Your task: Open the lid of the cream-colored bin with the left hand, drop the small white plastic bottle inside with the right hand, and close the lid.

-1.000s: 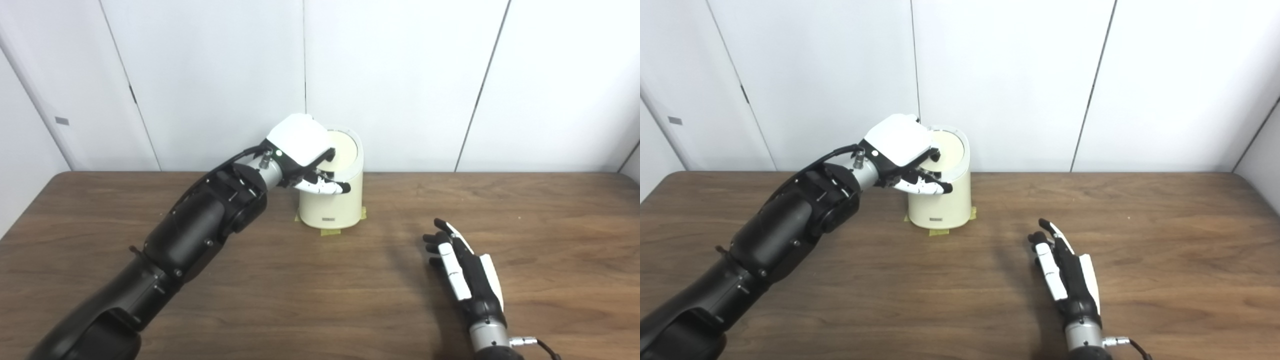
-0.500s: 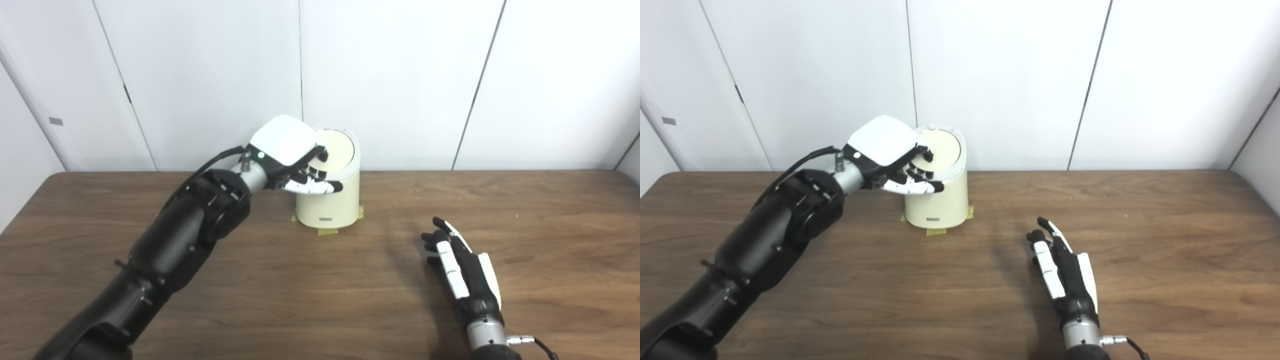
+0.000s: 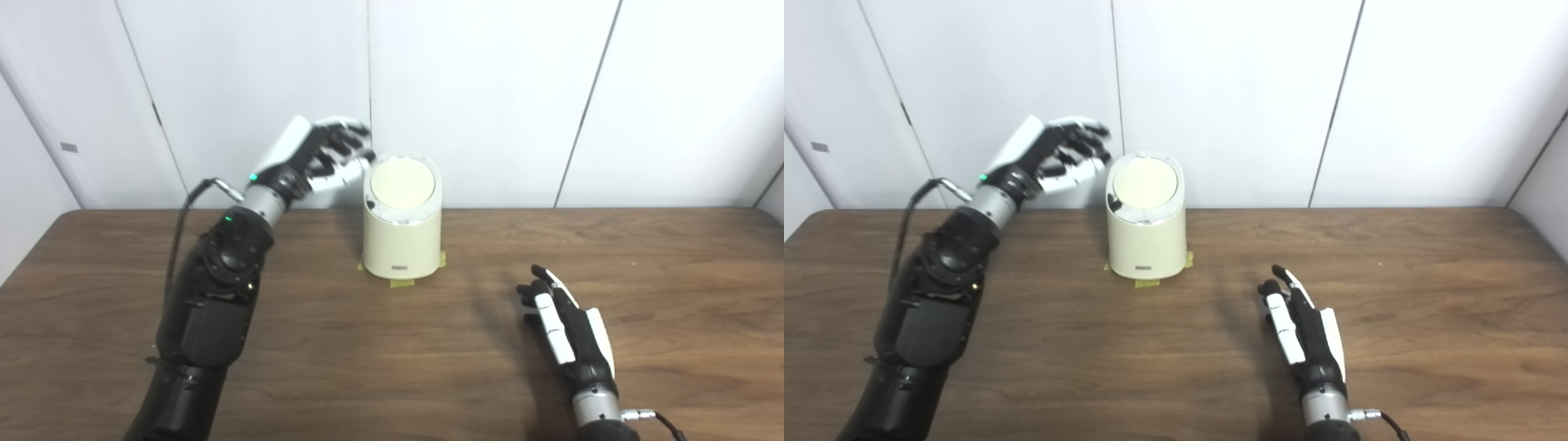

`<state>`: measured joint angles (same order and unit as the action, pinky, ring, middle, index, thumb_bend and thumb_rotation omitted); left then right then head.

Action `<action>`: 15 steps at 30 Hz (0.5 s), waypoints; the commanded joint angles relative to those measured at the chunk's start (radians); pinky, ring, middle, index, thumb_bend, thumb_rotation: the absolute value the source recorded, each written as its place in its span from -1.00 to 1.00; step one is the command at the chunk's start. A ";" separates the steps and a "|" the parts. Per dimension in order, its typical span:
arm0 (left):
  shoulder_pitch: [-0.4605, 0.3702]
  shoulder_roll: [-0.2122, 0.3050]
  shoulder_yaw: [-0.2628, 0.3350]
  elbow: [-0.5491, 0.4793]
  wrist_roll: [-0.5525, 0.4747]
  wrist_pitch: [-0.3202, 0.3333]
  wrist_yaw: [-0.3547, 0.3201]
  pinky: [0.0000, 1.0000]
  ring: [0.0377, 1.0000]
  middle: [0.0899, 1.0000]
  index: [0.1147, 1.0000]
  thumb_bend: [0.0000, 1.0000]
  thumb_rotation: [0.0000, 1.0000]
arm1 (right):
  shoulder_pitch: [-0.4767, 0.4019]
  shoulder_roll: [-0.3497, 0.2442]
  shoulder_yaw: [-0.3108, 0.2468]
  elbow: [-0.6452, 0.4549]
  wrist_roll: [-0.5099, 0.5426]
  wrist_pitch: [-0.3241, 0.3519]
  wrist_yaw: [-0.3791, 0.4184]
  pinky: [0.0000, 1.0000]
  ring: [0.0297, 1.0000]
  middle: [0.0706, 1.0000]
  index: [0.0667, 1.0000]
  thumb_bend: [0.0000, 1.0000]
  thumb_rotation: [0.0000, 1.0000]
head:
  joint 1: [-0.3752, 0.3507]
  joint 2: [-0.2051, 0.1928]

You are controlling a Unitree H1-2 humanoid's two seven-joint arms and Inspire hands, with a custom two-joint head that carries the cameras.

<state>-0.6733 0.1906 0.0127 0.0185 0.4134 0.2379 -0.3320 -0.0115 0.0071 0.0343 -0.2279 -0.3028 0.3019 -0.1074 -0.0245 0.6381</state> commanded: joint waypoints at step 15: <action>0.319 -0.056 0.130 -0.403 -0.324 0.126 0.125 0.59 0.61 0.61 0.67 -0.31 0.37 | -0.018 -0.027 -0.015 -0.029 0.024 -0.030 0.015 0.32 0.54 0.53 0.72 -0.04 1.00 | 0.006 0.003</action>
<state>-0.3350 0.1422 0.1357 -0.3456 0.1144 0.3625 -0.2328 -0.0130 -0.0126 0.0272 -0.2291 -0.2870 0.2992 -0.0935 -0.0169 0.6397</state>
